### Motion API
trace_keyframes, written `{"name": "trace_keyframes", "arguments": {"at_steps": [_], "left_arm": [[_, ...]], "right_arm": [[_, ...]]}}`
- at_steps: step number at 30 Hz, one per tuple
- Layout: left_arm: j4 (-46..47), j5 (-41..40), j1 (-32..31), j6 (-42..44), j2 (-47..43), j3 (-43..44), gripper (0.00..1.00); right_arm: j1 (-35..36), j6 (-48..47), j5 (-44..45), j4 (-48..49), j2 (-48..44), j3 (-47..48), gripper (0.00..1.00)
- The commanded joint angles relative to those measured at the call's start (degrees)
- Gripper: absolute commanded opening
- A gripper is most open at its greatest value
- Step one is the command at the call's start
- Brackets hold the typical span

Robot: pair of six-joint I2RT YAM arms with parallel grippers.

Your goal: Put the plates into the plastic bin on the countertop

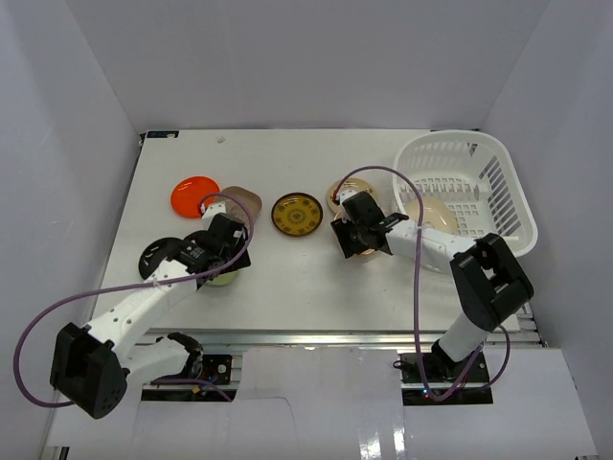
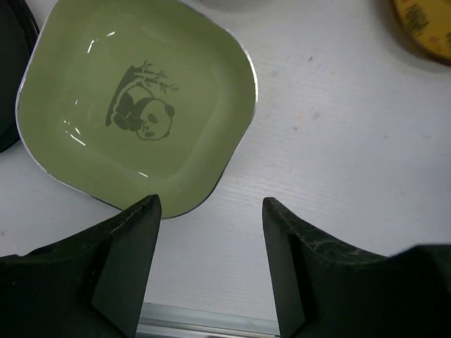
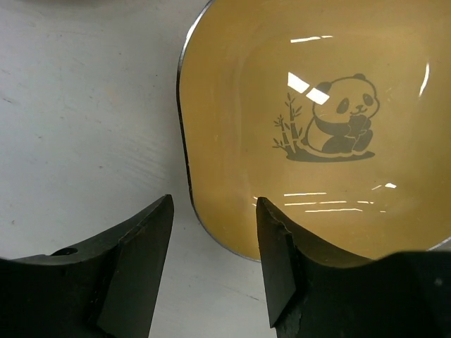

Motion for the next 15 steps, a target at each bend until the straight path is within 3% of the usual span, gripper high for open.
{"name": "trace_keyframes", "arguments": {"at_steps": [1, 5, 7, 8, 11, 15], "left_arm": [[-5.3, 0.5, 0.2, 2.7, 3.2, 3.2, 0.70], [-6.7, -1.6, 0.1, 3.5, 7.6, 4.9, 0.68], [-6.7, -3.6, 0.2, 4.8, 9.1, 5.5, 0.67], [-6.7, -3.6, 0.2, 5.3, 11.1, 5.8, 0.67], [-6.2, -2.3, 0.2, 7.0, 14.8, 6.3, 0.65], [-4.7, -1.3, 0.2, 8.3, 17.1, 5.9, 0.58]], "right_arm": [[0.5, -1.2, -0.4, 3.4, 2.7, 2.2, 0.57], [1.0, -1.7, 0.2, 4.2, 5.3, 3.0, 0.53], [1.4, -1.8, 2.3, 3.9, 5.4, 3.3, 0.43], [1.7, -1.7, 2.9, 3.2, 5.1, 3.4, 0.33], [3.4, -1.0, 4.1, 2.2, 2.8, 3.3, 0.21], [9.0, 0.9, 9.0, -1.2, -0.8, 3.9, 0.12]]}}
